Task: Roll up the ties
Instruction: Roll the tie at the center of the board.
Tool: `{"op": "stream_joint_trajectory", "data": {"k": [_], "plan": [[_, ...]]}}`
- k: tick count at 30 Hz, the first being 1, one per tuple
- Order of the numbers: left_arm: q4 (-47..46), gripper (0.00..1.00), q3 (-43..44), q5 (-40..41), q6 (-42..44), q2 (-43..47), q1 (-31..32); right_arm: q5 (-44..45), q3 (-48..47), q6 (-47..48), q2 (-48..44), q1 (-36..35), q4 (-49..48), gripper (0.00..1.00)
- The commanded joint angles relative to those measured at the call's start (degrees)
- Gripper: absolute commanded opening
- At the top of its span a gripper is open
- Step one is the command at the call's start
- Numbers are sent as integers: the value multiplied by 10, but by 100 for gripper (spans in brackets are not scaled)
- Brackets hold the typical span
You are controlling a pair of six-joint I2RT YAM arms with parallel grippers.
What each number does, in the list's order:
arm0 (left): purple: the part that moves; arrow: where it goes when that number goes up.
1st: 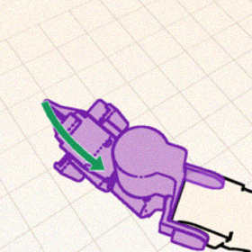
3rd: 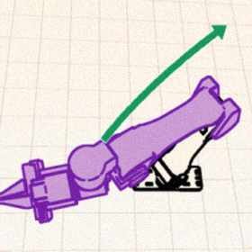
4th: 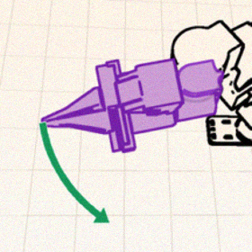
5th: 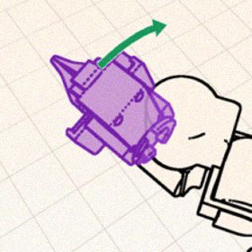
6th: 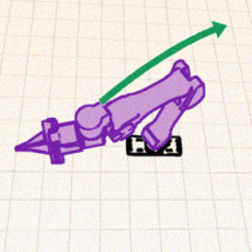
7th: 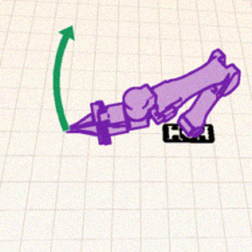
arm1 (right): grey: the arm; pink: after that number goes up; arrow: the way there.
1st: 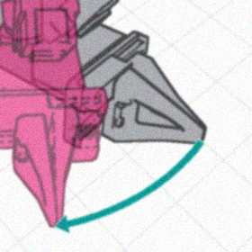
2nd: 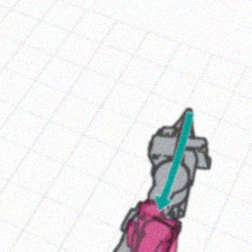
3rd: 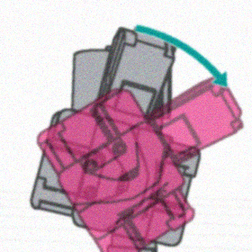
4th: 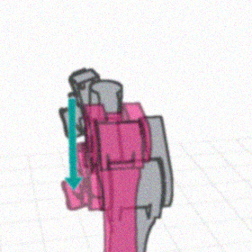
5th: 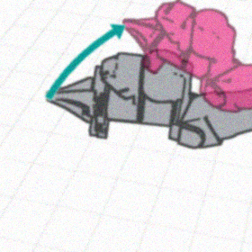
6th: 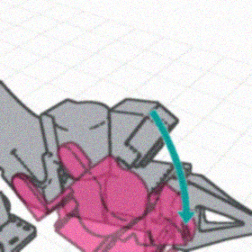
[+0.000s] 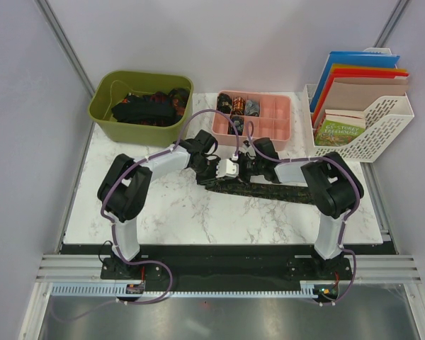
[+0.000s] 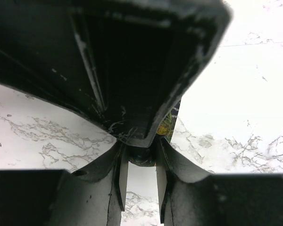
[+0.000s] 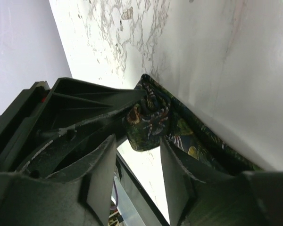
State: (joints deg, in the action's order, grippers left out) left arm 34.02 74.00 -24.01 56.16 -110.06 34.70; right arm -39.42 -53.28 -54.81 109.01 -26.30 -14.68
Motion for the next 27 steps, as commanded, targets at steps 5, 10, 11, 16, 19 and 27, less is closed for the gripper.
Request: {"op": "stream_joint_trajectory", "data": {"k": [5,10,11,16,19,27], "plan": [[18,34,-25,27,5,-45,6,19,-3,-14,33,-11,-40,38],[20,37,-29,26,6,-36,6,29,2,9,23,-9,-8,6],[21,39,-30,26,7,-34,6,29,3,15,21,-9,5,4],[25,54,-37,13,11,3,0,36,0,58,24,2,60,0],[25,63,-39,-8,15,34,-7,41,1,76,27,6,84,0],[10,79,-32,-65,4,68,-49,45,-3,110,30,15,127,0]]}}
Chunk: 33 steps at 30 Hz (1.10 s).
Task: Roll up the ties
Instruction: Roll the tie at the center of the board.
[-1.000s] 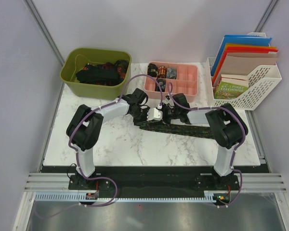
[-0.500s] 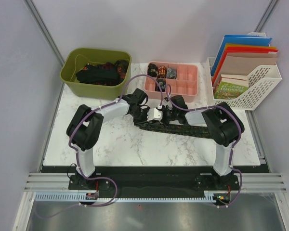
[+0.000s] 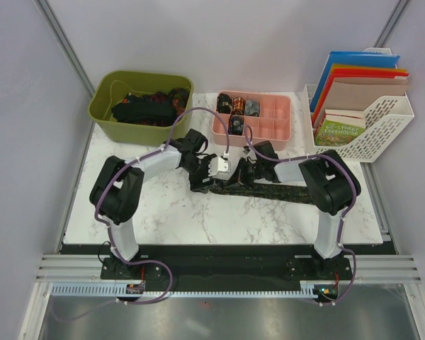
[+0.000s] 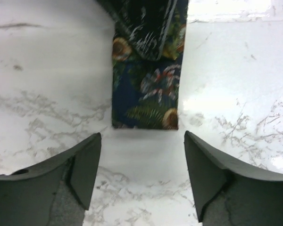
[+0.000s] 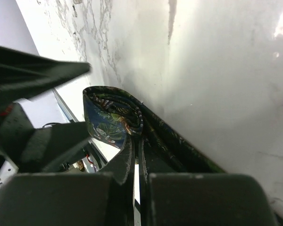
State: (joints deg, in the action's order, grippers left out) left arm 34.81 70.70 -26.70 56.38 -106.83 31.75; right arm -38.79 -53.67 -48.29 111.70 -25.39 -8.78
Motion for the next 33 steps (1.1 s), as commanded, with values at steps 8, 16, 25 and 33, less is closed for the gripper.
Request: {"op": "stream_joint_trajectory", "data": {"k": [8,16,25,33], "plan": [[-25,92,-1,-85,-56,22,-15,45,10,56,4,9,82,0],[-58,77,24,-59,-101,-22,4,42,0,57,19,9,74,0],[-62,64,-1,16,-105,-21,4,37,-93,73,95,-4,61,0],[-65,45,-48,46,-92,18,0,6,-69,29,40,-28,41,0]]}}
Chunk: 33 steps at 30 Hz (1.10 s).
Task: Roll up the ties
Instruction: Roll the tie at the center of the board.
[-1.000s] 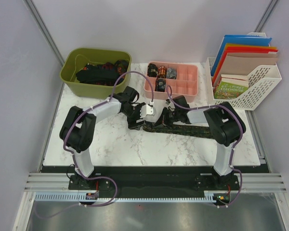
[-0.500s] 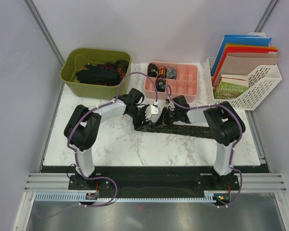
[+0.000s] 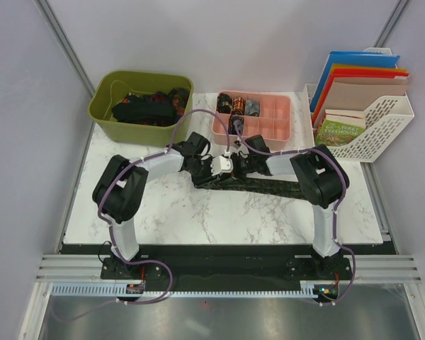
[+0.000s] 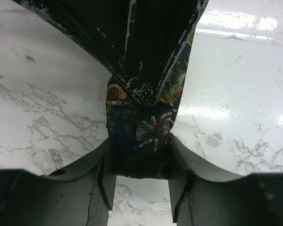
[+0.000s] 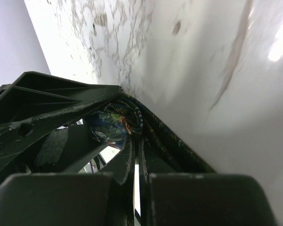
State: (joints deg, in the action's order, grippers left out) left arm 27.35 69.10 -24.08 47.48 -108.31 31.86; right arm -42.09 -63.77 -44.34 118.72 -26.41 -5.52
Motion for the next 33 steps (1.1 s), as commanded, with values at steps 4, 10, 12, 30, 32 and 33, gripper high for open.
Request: {"op": "stream_joint_trajectory", "data": {"k": [4,10,12,30,32,33], "plan": [[16,38,-64,14,32,68,-6,32,64,-40,-71,-20,-4,0],[27,29,-69,14,67,69,-8,31,67,-34,-74,-20,15,6],[26,28,-64,12,67,66,-8,34,57,-27,-67,-20,23,11],[36,45,-46,-2,68,73,-8,75,38,21,-28,-15,63,0],[38,49,-44,-8,67,75,-10,81,41,27,-27,-16,64,0],[41,52,-40,-11,66,78,-10,87,41,32,-26,-18,68,0]]}}
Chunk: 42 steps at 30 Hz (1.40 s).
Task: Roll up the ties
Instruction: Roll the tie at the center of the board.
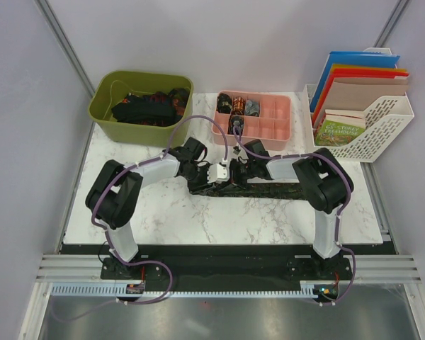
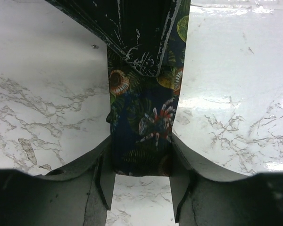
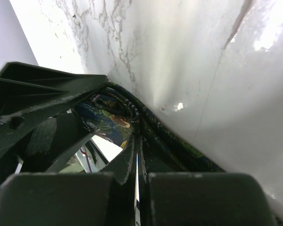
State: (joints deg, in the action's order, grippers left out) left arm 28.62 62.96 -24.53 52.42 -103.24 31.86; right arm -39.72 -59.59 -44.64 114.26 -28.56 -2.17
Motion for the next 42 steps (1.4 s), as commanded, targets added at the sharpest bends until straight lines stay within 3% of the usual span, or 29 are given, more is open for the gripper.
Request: {"op": "stream_joint_trajectory", "data": {"k": [1,7,12,21,30,37,42], "plan": [[28,54,23,-16,15,30,-10,68,0,38,19,4,38,0],[48,51,66,-48,-7,30,-5,83,-17,46,33,-4,62,0],[57,42,94,-55,-11,8,2,86,-21,46,39,-5,67,0],[53,42,127,-84,-35,-34,25,80,-23,44,45,-7,65,0],[42,42,135,-46,-22,-78,51,58,-12,28,40,-7,34,0],[68,33,107,-6,-3,-93,54,11,19,-6,-4,18,-31,0],[88,30,110,4,4,-108,54,-25,33,-13,-42,37,-32,8]]}}
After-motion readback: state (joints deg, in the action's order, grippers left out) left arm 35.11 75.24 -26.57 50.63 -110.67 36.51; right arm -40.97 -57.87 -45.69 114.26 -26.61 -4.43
